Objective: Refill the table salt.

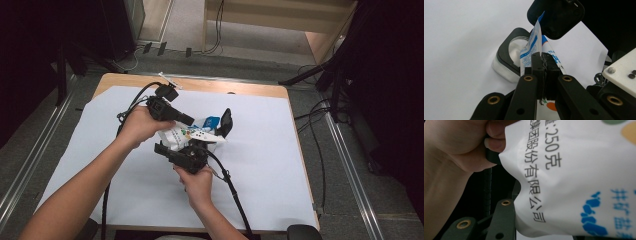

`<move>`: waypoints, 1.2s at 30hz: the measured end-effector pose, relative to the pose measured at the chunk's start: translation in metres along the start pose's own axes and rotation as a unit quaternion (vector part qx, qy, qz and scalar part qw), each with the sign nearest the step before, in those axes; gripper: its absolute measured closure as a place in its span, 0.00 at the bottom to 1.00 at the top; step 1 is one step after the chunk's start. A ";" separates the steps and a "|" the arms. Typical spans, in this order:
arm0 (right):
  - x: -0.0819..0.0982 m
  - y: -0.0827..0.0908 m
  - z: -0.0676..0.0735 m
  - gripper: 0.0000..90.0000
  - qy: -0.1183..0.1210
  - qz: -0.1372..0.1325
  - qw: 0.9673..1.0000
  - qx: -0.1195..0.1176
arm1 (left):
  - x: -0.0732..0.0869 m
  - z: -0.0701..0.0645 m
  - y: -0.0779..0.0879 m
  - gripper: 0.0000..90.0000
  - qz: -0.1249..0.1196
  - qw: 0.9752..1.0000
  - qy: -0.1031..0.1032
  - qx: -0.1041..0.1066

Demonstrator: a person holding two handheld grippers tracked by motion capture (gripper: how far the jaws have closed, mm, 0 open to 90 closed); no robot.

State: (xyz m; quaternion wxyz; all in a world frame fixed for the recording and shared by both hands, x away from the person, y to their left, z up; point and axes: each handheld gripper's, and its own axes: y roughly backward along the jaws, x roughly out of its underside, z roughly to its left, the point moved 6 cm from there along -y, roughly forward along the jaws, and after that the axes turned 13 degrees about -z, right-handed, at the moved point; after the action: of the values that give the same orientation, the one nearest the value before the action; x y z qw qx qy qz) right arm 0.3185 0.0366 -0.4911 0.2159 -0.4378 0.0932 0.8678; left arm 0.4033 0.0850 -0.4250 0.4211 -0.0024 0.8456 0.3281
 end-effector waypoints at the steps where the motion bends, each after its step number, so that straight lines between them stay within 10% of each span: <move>1: 0.000 0.000 0.000 0.76 0.002 0.001 1.000 0.001 | 0.000 0.000 0.000 1.00 -0.002 1.000 0.000 0.001; 36: 0.032 0.012 -0.017 0.69 0.054 0.054 0.997 0.028 | 0.013 0.003 0.012 1.00 -0.023 1.000 0.000 0.002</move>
State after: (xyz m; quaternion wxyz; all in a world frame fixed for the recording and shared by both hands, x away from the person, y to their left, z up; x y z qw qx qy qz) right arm 0.3086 0.0297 -0.5268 0.1753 -0.4722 0.1526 0.8503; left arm 0.3942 0.0997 -0.4289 0.4288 -0.0205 0.8459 0.3166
